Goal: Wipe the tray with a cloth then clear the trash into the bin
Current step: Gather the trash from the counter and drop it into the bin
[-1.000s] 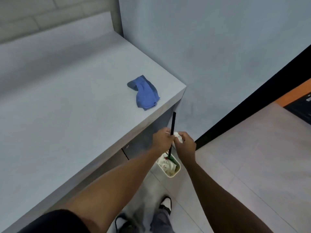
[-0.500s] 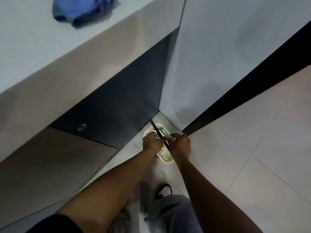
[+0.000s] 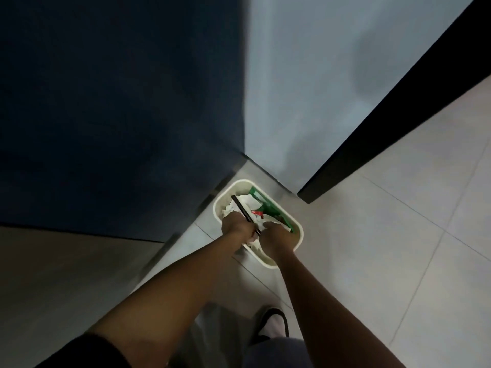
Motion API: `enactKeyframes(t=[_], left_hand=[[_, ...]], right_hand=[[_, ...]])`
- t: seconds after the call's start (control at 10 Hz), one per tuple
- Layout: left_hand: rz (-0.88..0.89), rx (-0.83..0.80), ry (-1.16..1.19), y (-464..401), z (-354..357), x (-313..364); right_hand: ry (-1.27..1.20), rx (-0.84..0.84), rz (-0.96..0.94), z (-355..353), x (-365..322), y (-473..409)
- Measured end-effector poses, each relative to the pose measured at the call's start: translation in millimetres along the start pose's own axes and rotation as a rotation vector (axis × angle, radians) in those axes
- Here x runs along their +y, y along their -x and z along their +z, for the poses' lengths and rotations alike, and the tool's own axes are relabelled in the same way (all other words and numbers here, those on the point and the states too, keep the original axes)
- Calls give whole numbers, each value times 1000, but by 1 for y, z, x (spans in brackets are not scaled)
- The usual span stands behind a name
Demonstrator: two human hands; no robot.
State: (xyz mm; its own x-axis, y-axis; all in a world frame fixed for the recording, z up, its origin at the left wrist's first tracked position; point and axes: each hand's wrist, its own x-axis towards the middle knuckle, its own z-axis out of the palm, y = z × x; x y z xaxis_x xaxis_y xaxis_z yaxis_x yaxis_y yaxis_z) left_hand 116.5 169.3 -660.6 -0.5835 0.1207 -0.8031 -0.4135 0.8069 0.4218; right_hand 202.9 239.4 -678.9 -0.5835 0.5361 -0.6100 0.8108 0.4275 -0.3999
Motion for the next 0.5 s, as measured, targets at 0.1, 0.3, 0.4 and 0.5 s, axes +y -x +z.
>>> enactKeyframes(t=[0.1, 0.3, 0.4, 0.5], left_hand=[[7, 7, -90, -19, 7, 4], [93, -9, -276, -24, 8, 9], [89, -81, -258, -12, -6, 5], [115, -72, -224, 17, -27, 8]], right_hand=[[43, -48, -15, 12, 5, -17], [-1, -58, -41, 19, -2, -24], [12, 11, 17, 1, -7, -6], [-80, 80, 64, -28, -23, 27]])
